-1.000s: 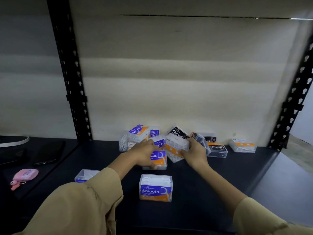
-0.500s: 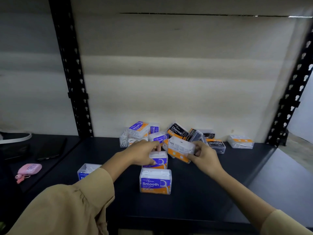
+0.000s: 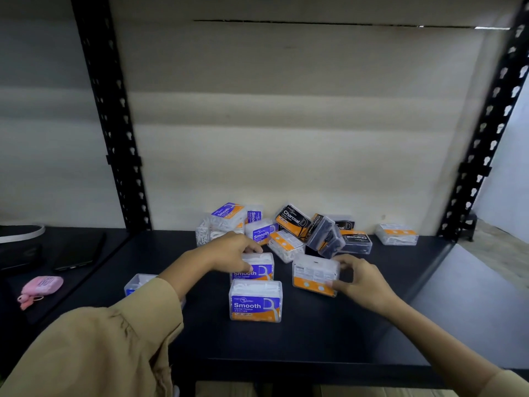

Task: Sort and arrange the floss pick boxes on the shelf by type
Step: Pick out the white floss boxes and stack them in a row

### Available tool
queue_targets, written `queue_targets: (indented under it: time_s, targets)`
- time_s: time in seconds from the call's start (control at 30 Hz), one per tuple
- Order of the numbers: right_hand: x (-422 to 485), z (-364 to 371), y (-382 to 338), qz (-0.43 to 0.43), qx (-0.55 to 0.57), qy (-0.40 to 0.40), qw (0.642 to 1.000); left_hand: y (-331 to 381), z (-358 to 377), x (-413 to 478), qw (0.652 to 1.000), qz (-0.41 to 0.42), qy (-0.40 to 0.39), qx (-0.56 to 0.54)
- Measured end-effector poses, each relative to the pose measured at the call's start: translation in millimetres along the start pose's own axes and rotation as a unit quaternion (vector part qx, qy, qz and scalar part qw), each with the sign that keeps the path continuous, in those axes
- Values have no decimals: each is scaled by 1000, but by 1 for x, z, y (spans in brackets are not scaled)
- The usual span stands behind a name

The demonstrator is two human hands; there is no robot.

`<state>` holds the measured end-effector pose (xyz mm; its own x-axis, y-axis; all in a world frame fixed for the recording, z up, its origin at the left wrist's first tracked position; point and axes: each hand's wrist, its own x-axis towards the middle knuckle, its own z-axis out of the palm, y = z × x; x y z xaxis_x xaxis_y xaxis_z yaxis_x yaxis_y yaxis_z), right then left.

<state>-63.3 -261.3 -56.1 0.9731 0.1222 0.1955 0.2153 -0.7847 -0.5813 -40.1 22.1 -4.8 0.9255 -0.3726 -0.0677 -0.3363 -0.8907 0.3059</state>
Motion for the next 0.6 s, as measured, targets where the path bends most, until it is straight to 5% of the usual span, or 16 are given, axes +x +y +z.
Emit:
queue_targets:
  time_s: [0.27,0.6]
  targets:
    - [-13,-4,8,-126,-170,65,975,3,0,1,1000,7,1,-3]
    - [-30,-11,20,-177,-191,-24,965,1,2,2,1000,6,-2,-11]
